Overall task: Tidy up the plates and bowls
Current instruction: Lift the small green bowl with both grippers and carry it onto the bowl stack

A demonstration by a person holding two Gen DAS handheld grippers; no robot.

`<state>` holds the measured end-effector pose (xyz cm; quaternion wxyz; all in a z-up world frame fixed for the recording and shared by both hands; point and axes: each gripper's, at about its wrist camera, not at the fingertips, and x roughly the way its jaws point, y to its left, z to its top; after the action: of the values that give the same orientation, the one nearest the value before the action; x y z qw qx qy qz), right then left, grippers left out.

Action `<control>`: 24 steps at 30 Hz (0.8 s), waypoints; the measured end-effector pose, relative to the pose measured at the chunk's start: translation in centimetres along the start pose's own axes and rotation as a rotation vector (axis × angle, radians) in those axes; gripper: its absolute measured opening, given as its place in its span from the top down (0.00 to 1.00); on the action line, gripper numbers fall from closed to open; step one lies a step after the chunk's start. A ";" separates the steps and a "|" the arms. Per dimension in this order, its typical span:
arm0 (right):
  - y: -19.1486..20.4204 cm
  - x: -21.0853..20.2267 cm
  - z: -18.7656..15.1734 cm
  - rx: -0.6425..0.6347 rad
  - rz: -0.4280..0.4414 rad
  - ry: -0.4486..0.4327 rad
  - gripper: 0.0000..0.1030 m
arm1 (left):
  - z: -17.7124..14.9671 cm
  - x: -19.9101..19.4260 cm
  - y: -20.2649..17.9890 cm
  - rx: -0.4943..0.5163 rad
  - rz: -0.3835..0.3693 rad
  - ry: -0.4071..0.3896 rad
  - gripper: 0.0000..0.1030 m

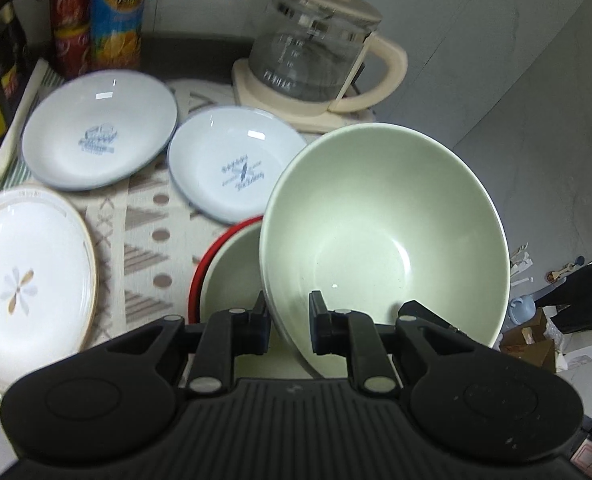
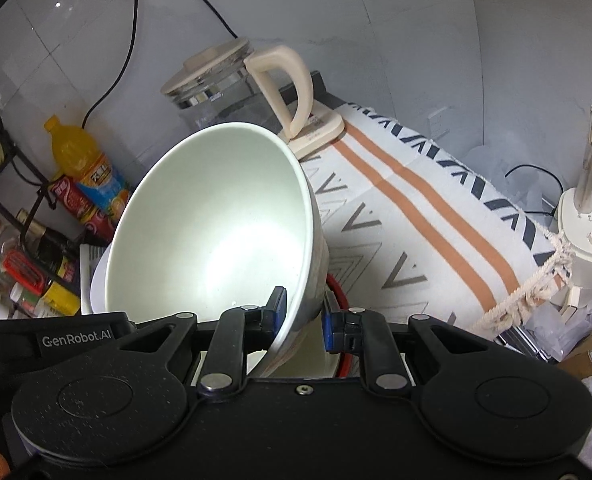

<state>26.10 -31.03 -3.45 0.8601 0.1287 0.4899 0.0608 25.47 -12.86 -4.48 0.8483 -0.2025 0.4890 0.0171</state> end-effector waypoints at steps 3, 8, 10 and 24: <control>0.2 0.0 -0.5 -0.018 -0.010 0.014 0.82 | -0.4 0.1 0.4 -0.011 0.001 0.017 0.85; 0.4 0.3 -1.1 -0.030 -0.022 0.041 0.82 | -0.8 0.7 1.1 -0.027 0.013 0.049 0.85; 0.5 0.6 -1.3 -0.037 -0.026 0.052 0.82 | -0.9 1.0 1.5 -0.039 0.014 0.063 0.85; 0.8 2.1 -1.3 -0.049 -0.060 0.047 0.84 | -0.7 1.5 2.5 -0.077 0.039 0.095 0.85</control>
<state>26.05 -29.56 -5.63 0.8527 0.0912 0.5120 0.0502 25.12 -11.10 -6.88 0.8151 -0.2260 0.5317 0.0426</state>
